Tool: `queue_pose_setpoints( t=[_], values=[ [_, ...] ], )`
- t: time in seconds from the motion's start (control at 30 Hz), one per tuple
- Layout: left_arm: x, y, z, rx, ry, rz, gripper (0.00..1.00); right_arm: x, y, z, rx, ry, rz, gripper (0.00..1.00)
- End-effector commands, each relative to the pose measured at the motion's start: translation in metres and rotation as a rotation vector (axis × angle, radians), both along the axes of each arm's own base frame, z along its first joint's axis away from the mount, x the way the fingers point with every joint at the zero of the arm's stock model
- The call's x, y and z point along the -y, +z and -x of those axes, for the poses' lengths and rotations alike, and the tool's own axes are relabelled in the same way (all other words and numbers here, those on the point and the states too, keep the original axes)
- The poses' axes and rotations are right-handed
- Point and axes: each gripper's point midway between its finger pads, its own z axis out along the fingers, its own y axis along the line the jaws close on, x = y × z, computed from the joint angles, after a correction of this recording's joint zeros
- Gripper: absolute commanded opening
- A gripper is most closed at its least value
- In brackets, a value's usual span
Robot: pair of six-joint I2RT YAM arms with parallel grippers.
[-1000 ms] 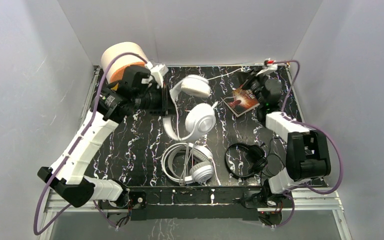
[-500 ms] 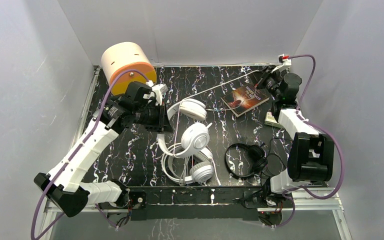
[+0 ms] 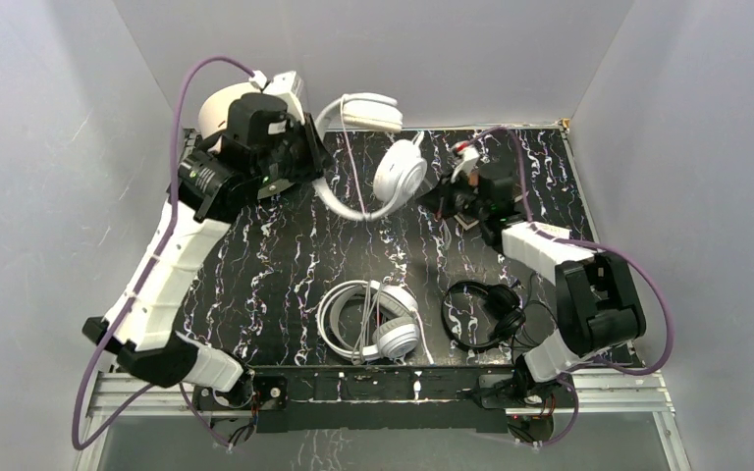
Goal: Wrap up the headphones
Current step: Wrap the headphones cable around the headphones.
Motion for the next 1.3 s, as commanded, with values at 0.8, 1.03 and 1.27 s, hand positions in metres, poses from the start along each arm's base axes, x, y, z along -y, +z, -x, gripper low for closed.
queue_pose_setpoints(
  t=[0.8, 1.03, 1.27],
  values=[
    [-0.061, 0.001, -0.163, 0.304, 0.672, -0.268, 0.00, -0.081, -0.004, 0.185, 0.022, 0.352, 0.230, 0.00],
    [-0.057, -0.071, -0.167, 0.199, 0.585, -0.463, 0.00, -0.064, 0.027, 0.202, 0.036, 0.376, 0.298, 0.00],
    [-0.028, -0.139, -0.142, 0.120, 0.320, -0.730, 0.00, -0.044, 0.109, 0.160, 0.282, 0.242, 0.459, 0.00]
  ],
)
